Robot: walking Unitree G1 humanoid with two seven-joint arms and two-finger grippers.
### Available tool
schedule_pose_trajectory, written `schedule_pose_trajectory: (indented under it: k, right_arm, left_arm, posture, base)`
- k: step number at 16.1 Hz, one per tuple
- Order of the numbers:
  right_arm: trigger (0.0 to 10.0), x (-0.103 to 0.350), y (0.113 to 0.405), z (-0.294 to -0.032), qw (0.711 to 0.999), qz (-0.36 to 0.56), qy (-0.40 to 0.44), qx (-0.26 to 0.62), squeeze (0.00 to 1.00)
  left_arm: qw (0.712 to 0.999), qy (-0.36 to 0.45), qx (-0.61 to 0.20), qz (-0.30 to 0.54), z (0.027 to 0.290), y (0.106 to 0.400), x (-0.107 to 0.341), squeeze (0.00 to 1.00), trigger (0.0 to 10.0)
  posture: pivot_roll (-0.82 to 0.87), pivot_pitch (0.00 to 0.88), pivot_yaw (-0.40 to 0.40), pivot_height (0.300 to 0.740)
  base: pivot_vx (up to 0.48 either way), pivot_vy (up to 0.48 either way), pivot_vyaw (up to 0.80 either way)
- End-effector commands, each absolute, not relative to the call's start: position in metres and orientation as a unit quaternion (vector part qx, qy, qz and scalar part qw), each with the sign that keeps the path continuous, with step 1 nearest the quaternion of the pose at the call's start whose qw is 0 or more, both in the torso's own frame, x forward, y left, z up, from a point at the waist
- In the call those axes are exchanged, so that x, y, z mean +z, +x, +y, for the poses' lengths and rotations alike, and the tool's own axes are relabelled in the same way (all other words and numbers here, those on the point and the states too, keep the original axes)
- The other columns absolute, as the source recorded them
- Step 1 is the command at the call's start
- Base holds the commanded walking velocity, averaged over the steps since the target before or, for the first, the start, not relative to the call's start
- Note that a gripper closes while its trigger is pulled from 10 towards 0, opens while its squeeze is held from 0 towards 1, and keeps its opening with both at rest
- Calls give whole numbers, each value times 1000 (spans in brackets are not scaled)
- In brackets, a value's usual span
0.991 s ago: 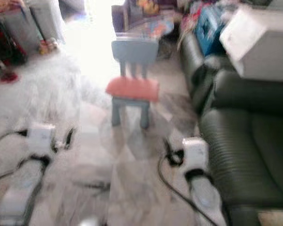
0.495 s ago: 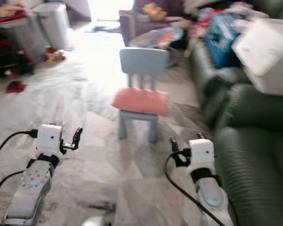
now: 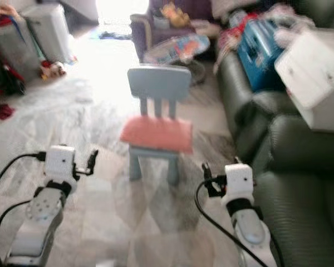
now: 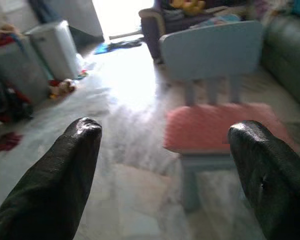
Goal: Move the pillow to the sofa
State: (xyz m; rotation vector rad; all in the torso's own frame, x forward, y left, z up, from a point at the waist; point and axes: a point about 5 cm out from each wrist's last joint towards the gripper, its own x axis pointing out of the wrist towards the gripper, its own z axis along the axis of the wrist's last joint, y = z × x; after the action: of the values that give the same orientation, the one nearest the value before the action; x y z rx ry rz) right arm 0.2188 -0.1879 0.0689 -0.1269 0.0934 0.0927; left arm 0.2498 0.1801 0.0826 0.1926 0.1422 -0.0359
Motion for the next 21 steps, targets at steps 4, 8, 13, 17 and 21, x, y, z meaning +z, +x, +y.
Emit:
schedule_pose_trajectory:
  k: [4, 8, 13, 17, 21]
  right_arm:
    - [10000, 72, 221, -183, 996, 40, -57, 53, 0]
    - [10000, 72, 222, -183, 996, 40, -59, 54, 0]
    - [10000, 71, 224, -182, 996, 40, -59, 56, 0]
    - [10000, 72, 226, -182, 996, 38, -60, 57, 0]
    - [10000, 71, 227, -182, 996, 38, -62, 60, 0]
  left_arm:
    - [992, 102, 2, 76, 188, 251, 84, 0, 10000]
    - [992, 107, 1, 71, 187, 252, 85, 0, 10000]
    - [991, 103, 13, 80, 189, 253, 84, 0, 10000]
    - [990, 120, 6, 69, 187, 254, 86, 0, 10000]
    - [991, 116, 3, 73, 183, 255, 85, 0, 10000]
  posture:
    - [16, 3, -3, 740]
    - [17, 2, -4, 740]
    - [22, 0, -7, 740]
    - [24, 0, -8, 740]
    - [25, 0, -11, 740]
  base:
    - [437, 75, 0]
    - [371, 305, 0]
    - [346, 332, 0]
    - [395, 177, 0]
    - [404, -202, 0]
